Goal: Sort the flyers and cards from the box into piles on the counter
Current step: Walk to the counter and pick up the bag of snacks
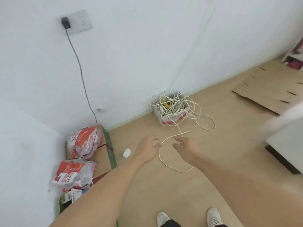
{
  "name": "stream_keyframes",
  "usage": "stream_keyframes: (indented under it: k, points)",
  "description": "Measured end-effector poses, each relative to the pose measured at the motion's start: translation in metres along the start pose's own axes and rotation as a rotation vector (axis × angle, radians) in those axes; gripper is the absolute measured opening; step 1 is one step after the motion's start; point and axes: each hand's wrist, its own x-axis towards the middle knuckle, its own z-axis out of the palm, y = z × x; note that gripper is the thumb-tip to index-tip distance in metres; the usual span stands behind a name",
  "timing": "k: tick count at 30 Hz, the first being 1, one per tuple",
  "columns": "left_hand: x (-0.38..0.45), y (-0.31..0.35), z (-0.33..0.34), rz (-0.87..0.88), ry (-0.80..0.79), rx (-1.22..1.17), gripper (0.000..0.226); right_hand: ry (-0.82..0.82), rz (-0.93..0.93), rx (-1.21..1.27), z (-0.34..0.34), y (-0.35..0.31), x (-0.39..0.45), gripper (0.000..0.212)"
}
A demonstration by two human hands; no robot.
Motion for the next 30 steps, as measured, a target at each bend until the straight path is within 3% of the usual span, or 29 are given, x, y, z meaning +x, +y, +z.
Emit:
stream_keyframes:
  k: [13, 19, 30]
  points:
    - [-0.014, 0.203, 0.165, 0.571, -0.442, 0.282, 0.046, 0.391, 0.427, 0.166, -0.111, 0.176, -0.149, 0.046]
    - [-0.069, 0.295, 0.251, 0.728, -0.506, 0.421, 0.049, 0.546, 0.499, 0.166, -0.155, 0.265, -0.249, 0.048]
    - [-0.172, 0.425, 0.398, 0.892, -0.66, 0.54, 0.053, 0.62, 0.714, 0.245, -0.199, 0.405, -0.386, 0.054]
